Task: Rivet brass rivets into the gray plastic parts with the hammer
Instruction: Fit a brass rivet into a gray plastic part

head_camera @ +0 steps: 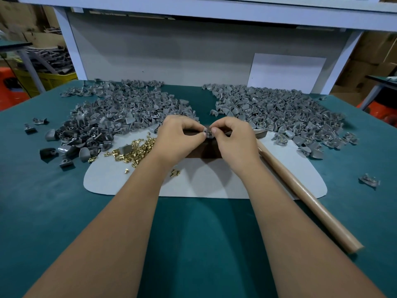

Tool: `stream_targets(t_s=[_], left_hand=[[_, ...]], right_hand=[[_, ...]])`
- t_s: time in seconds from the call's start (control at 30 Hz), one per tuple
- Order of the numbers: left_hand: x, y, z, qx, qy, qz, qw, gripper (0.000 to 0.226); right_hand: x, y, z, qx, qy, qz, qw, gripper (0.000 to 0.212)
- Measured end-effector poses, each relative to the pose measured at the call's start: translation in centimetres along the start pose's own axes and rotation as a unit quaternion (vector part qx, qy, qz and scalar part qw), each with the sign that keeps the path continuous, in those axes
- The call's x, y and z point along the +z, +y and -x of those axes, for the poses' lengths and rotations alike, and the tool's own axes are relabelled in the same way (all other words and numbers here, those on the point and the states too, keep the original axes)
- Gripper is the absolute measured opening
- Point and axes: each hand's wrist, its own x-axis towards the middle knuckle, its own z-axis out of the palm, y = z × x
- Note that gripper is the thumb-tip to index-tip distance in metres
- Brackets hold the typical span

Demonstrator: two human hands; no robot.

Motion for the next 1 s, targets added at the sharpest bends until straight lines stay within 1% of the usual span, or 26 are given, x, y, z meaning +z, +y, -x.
stream_targets(t_s=[0.13, 0.27, 0.47, 0.6, 0.7, 0.87, 1.0], left_hand=[[-0.1, -0.2, 0.0, 0.02, -0.006, -0.005, 1.0, 0.01], [0.0, -0.3, -0.1, 0.018, -0.012, -0.005, 1.0, 0.01], [0.0, -0.3, -0.2, -0.001, -0.019, 0.011, 1.0, 0.009], [0.1, -0.3, -0.2, -0.037, -0.016, 0.029, 0.999, 0.01], [0.2, -0.4, -0.1, -0.053, -0.017, 0.036, 0.998, 0.011], [0.1, -0.3, -0.1, -0.075, -0.018, 0.049, 0.996, 0.009], [0.0, -0.3, 0.1, -0.081, -0.024, 0.072, 0.994, 0.01]], right_hand=[[-0.1, 0.0, 0.0, -0.002, 0.005, 0.006, 1.0, 0.009], [-0.2, -0.1, 0.0, -0.001, -0.004, 0.023, 1.0, 0.008], [-0.1, -0.2, -0.1, 0.003, -0.004, 0.038, 0.999, 0.008], [0.2, -0.5, -0.2, -0.025, 0.004, 0.102, 0.994, 0.016], [0.4, -0.7, -0.2, -0.037, 0.009, 0.145, 0.989, 0.014], [0.7, -1.2, -0.2, -0.011, 0.022, 0.156, 0.987, 0.019], [0.8, -1.4, 0.1, -0.004, 0.031, 0.176, 0.984, 0.015]])
